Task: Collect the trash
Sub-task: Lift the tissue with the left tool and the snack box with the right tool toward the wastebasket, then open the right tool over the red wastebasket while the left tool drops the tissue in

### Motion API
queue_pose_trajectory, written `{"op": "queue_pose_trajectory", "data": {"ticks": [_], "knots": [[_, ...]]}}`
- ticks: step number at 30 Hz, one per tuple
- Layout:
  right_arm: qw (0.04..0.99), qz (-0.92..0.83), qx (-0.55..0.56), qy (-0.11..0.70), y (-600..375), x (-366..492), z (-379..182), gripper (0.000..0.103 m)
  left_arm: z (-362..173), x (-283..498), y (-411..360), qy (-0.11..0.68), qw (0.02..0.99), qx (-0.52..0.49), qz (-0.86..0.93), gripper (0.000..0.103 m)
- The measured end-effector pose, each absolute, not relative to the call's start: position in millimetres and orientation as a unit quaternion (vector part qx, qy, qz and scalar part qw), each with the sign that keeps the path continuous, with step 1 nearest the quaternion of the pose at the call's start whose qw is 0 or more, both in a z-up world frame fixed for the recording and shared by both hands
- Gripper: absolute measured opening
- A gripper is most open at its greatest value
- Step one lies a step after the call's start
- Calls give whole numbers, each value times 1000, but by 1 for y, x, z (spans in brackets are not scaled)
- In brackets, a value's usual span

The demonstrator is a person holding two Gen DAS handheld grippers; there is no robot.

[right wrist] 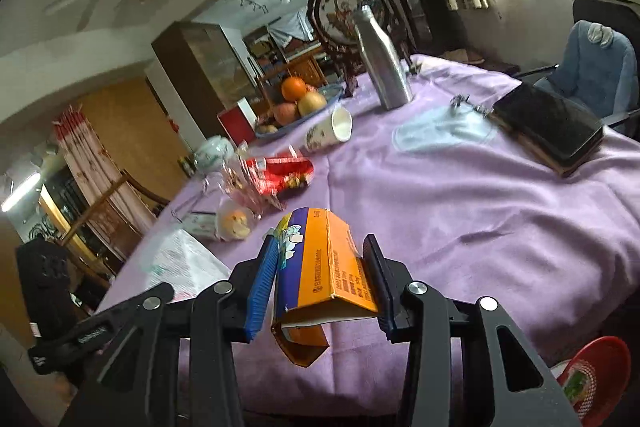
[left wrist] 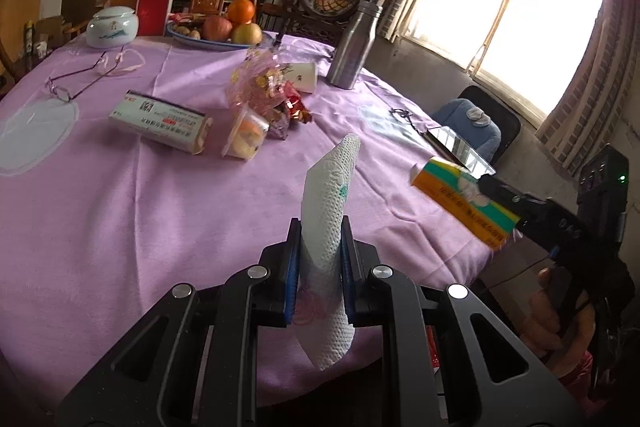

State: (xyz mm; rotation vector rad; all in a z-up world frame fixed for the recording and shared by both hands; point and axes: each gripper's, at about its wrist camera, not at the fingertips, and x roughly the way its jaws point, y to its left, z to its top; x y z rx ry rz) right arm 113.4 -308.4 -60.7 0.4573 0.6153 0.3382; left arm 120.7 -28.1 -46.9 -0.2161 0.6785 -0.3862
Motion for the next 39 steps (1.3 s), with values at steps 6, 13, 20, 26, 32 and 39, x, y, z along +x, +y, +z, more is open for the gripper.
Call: {"op": "queue_pose_trajectory", "data": {"ticks": [6, 13, 20, 26, 32, 39], "knots": [[921, 137, 241, 272, -354, 84, -50, 44, -36, 117, -52, 322, 919, -89, -211, 19], [931, 64, 250, 259, -427, 33, -57, 44, -29, 113, -100, 322, 909, -69, -255, 19], [916, -38, 281, 284, -513, -18, -106, 44, -32, 104, -168, 332, 886, -45, -321, 19], [877, -105, 312, 351, -565, -37, -188, 44, -49, 101, -227, 359, 855, -27, -373, 19], [819, -165, 332, 437, -607, -30, -291, 47, -67, 98, -276, 386, 831, 12, -400, 19], [803, -191, 385, 414, -638, -52, -309, 55, -89, 93, -338, 412, 796, 58, -440, 19]]}}
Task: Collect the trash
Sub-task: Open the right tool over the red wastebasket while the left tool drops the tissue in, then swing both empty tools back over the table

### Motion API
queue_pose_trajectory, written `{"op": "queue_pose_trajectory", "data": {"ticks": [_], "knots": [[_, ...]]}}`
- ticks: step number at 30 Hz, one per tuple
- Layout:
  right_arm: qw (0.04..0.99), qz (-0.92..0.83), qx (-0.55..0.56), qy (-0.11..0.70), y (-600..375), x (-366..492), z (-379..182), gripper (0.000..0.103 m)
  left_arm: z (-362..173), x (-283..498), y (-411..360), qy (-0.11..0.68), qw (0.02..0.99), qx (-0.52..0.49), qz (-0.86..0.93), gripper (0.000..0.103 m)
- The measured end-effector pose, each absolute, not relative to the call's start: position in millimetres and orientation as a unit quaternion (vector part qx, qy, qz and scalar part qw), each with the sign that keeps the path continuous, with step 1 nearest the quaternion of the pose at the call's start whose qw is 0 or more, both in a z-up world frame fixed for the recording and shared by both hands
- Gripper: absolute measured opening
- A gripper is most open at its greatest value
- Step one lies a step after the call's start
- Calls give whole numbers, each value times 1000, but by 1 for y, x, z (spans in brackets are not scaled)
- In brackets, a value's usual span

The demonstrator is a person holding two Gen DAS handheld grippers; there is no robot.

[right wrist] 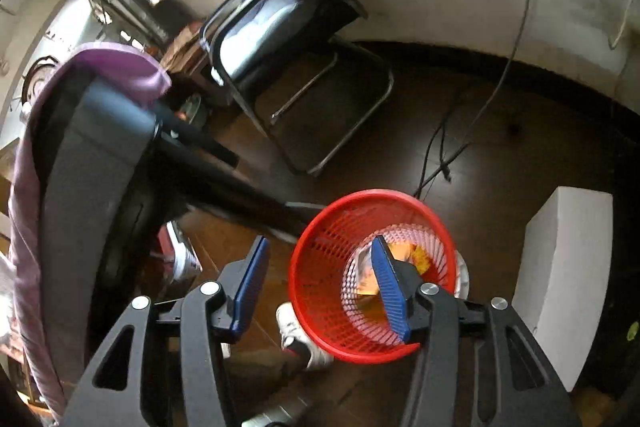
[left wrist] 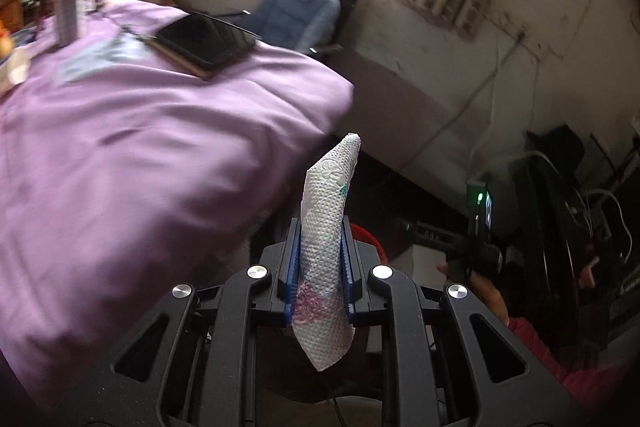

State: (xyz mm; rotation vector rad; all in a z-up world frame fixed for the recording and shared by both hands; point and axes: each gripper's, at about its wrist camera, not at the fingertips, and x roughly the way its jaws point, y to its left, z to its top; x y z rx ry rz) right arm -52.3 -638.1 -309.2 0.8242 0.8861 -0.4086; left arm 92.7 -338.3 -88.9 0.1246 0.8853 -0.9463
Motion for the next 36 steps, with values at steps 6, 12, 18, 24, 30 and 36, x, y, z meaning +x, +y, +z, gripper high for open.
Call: {"op": "queue_pose_trajectory", "data": {"ticks": [6, 12, 18, 24, 30, 36], "knots": [[803, -212, 404, 382, -655, -73, -297, 63, -116, 87, -405, 433, 755, 100, -482, 19], [805, -223, 398, 379, -664, -84, -294, 63, -155, 82, -473, 456, 715, 145, -510, 20], [801, -234, 398, 382, -670, -98, -291, 63, -213, 82, -523, 490, 691, 190, -496, 56], [801, -236, 396, 383, -670, -106, -290, 63, -228, 86, -525, 498, 700, 199, -471, 63], [791, -231, 412, 389, -667, -107, -300, 63, -216, 87, -505, 491, 712, 191, -465, 64], [794, -223, 403, 397, -658, -104, -294, 63, -201, 81, -489, 475, 727, 189, -459, 69]]}}
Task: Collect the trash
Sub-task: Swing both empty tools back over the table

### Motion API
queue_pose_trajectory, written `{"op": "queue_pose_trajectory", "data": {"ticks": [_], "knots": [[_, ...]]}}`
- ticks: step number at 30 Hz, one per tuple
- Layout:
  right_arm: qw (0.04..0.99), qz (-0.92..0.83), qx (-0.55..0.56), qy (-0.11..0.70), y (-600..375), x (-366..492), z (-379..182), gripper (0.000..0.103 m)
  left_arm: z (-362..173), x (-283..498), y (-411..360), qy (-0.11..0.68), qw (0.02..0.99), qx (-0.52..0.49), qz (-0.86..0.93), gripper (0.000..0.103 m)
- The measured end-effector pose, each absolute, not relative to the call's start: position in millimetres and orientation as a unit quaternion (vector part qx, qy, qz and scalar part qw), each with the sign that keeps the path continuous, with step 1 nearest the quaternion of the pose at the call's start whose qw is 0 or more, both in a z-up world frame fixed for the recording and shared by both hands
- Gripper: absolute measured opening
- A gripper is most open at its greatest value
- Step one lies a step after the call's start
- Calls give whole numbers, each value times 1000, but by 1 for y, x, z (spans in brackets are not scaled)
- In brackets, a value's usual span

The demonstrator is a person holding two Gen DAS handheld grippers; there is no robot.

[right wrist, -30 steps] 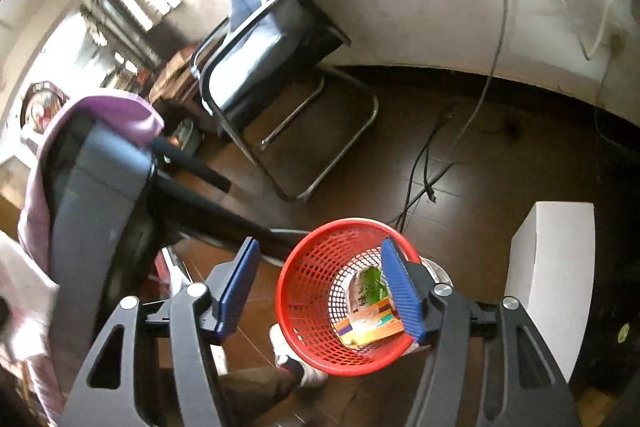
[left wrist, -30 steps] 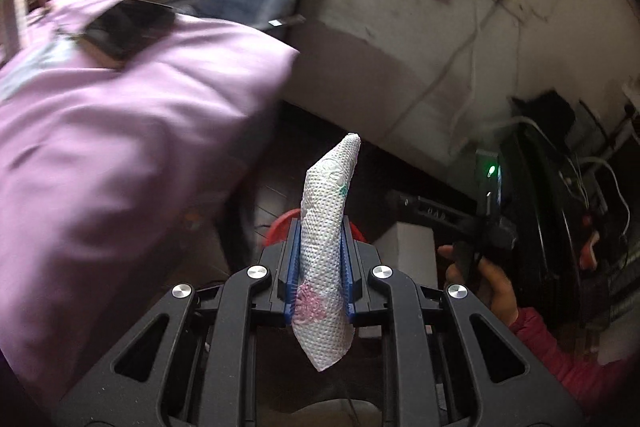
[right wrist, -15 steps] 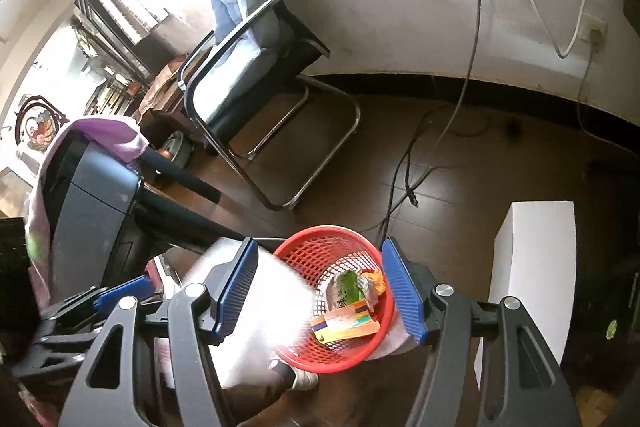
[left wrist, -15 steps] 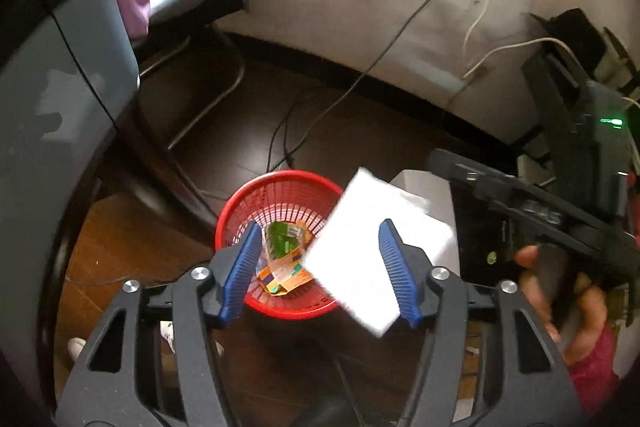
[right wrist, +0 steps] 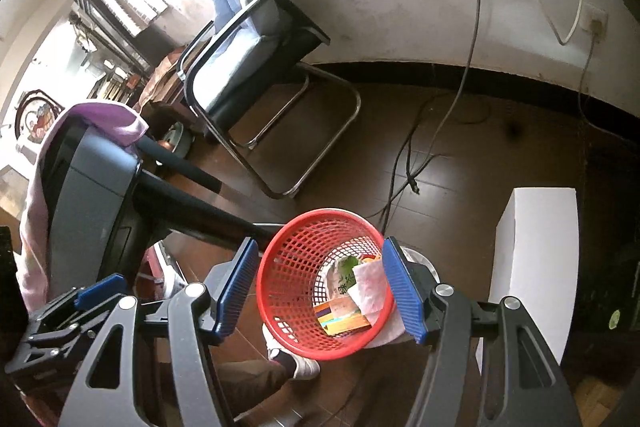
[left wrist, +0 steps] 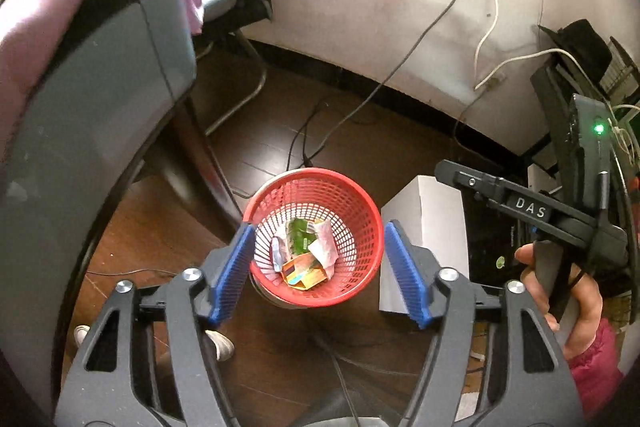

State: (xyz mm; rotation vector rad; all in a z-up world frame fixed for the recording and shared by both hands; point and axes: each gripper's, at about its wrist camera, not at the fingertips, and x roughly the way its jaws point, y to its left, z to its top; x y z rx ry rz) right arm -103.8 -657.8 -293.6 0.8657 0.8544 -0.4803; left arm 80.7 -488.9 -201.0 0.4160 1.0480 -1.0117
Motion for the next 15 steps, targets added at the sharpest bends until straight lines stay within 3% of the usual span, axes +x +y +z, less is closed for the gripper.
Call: {"op": "queue_pose_trajectory", "data": {"ticks": [3, 10, 15], "knots": [[799, -218, 395, 399, -649, -100, -283, 65, -192, 79, -481, 465, 735, 184, -458, 73], [813, -231, 353, 401, -631, -100, -252, 84, -172, 71, -464, 446, 755, 170, -449, 79], [831, -240, 299, 404, -614, -100, -225, 91, -149, 64, -443, 417, 781, 162, -435, 87]]}}
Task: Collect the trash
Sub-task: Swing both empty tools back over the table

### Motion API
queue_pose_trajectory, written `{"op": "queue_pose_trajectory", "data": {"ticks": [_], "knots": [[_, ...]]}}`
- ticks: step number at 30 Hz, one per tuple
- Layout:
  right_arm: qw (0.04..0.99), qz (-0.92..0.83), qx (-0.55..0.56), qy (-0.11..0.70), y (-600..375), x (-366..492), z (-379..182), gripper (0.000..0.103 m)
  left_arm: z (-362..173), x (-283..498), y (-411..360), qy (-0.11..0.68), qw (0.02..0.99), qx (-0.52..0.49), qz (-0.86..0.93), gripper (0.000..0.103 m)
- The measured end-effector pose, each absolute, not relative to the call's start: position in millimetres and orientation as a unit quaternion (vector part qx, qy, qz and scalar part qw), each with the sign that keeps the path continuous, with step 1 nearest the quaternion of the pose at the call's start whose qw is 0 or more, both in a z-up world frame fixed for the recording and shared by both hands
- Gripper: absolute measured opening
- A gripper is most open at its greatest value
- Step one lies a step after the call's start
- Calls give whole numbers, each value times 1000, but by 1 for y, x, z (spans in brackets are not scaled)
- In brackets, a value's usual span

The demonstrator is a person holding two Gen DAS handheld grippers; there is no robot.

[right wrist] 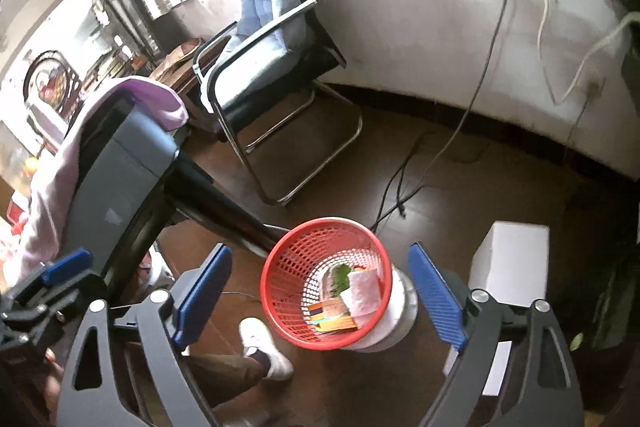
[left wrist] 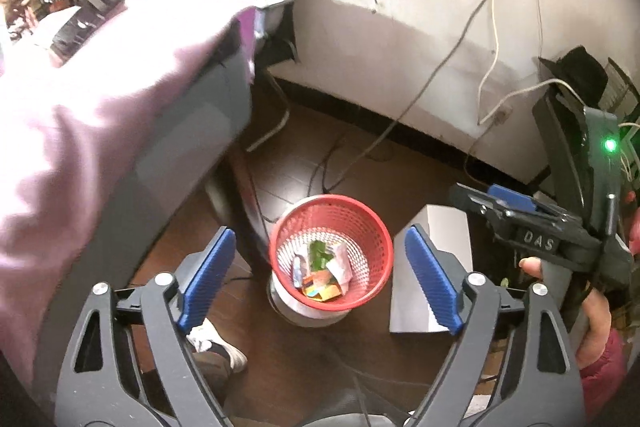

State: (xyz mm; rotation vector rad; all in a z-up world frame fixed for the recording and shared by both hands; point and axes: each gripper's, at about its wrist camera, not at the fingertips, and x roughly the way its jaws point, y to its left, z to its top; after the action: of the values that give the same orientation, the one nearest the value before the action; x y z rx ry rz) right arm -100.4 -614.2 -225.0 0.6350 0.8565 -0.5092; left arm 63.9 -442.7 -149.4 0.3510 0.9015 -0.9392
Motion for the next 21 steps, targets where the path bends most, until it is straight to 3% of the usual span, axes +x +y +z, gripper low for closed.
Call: {"op": "queue_pose_trajectory", "data": {"ticks": [10, 21], "knots": [[865, -211, 220, 398, -568, -92, -178, 95, -105, 77, -373, 365, 844, 141, -367, 93], [896, -128, 181, 386, -500, -50, -128, 96, -39, 143, -181, 326, 921, 66, -201, 96]]}}
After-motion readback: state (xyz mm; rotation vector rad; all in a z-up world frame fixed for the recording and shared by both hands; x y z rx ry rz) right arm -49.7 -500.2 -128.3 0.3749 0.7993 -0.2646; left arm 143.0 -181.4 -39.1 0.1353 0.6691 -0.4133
